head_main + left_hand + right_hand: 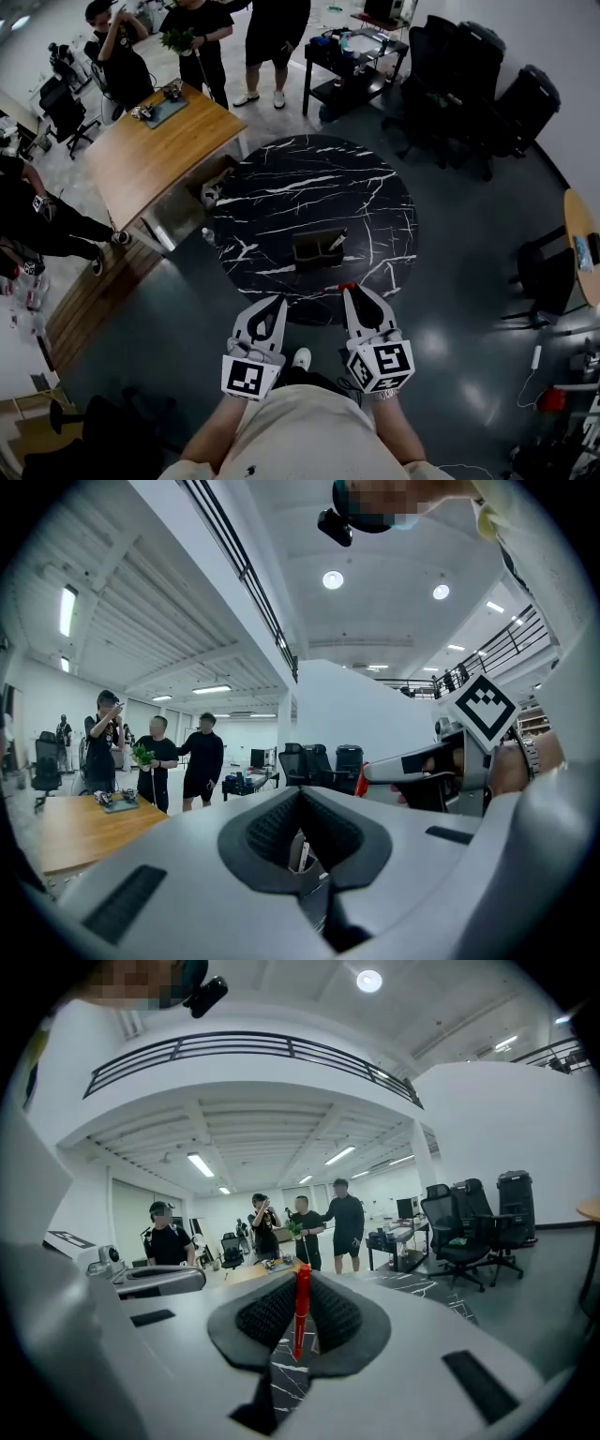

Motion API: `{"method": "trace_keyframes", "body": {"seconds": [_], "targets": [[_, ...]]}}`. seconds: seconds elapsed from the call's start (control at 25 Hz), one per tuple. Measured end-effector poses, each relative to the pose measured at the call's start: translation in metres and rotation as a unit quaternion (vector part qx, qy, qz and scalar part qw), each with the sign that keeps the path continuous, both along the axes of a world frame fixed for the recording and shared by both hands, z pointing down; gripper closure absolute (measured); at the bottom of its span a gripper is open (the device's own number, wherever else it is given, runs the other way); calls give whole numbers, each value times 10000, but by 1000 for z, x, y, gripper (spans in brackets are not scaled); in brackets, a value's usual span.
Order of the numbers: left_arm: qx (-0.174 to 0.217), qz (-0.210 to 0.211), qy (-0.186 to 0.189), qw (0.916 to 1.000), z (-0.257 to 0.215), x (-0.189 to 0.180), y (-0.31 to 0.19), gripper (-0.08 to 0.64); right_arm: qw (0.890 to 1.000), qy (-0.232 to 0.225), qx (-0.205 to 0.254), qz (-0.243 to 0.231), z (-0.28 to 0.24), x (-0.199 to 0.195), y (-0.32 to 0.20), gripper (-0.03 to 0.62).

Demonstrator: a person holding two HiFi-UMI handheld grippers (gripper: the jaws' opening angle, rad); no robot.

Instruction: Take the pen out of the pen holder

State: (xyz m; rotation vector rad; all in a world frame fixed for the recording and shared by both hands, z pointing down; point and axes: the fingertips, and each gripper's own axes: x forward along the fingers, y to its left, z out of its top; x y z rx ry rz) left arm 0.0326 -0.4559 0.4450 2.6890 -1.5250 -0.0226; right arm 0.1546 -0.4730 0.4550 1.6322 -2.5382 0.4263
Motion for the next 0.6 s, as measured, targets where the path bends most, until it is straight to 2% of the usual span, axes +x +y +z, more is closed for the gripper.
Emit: {"method": "trace_keyframes", "body": {"seconds": [0.6], "targets": [[16,-31,-30,10000,2,4,9,549,10000,2,20,-58,0,2,5,535]]}}
